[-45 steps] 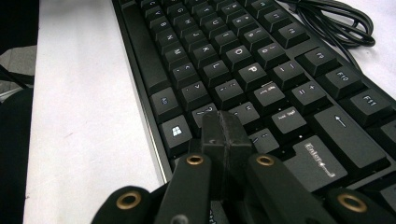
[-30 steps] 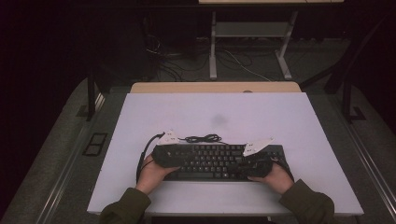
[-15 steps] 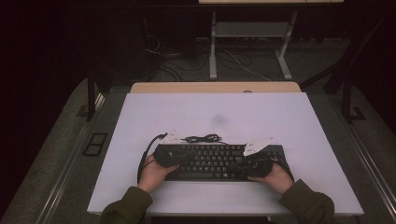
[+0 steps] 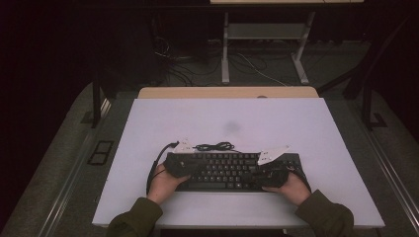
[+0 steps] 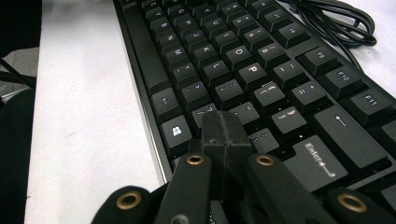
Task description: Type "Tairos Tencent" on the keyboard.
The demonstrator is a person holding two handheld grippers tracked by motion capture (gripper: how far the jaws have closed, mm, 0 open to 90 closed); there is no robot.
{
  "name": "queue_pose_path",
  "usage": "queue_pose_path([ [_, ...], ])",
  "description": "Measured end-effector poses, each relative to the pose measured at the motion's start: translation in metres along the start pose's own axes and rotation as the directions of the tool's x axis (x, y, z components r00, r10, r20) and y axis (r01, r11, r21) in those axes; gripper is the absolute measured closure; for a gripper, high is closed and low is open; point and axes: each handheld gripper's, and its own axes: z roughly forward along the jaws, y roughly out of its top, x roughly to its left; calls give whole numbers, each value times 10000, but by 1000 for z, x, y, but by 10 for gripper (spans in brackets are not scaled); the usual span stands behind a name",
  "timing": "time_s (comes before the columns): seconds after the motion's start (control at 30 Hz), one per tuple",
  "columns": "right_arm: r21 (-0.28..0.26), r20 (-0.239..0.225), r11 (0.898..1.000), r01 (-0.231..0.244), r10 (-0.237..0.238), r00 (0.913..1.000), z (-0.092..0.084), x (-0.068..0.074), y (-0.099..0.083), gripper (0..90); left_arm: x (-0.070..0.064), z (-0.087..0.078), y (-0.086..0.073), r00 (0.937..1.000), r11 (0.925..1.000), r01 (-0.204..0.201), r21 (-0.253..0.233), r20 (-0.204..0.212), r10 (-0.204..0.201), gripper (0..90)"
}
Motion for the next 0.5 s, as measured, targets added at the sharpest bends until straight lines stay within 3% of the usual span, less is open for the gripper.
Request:
queue_pose_path([
  [0.23,-5,-1,10000,-5,5,10000,0,0,0,894,0,1,-1,10000,9999,-76,113,-12,76,893],
  [0.5,-1,1,10000,13,-13,10000,0,0,0,894,0,-3,1,10000,9998,85,-178,-42,-86,892],
])
